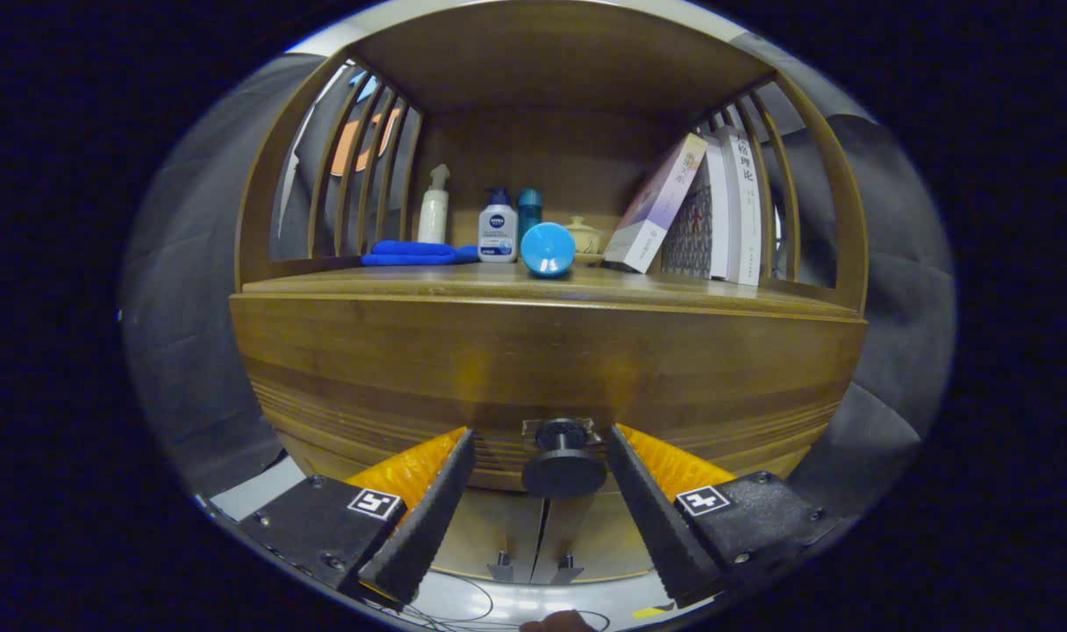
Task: Pull open the drawer, take out the items inside it, and place them on the countertop above the cabinet.
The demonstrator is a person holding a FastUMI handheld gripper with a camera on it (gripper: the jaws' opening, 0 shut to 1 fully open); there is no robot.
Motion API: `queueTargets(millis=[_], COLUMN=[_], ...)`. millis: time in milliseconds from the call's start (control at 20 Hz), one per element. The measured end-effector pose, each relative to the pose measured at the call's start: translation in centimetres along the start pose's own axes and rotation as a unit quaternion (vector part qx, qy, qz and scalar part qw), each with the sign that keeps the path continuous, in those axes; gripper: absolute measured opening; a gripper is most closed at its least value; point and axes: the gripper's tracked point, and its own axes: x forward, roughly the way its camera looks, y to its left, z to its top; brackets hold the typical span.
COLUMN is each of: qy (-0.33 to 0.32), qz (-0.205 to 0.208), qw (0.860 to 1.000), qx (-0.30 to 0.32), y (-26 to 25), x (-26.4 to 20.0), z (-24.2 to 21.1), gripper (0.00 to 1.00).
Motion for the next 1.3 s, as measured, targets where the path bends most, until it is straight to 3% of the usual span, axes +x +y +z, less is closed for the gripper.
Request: queueTargets(millis=[350, 850, 1300], qy=[0.001, -0.076, -0.104], qz=[0.027, 0.084, 0.092], qw=[1.000, 0.993, 0.990], qx=[0.007, 0.041, 0.021], y=[0.0, -1.2, -3.6], x=[-3.0, -19.0, -29.0], z=[1.9, 7.5, 5.1], gripper=[1.00, 0.99, 0.99])
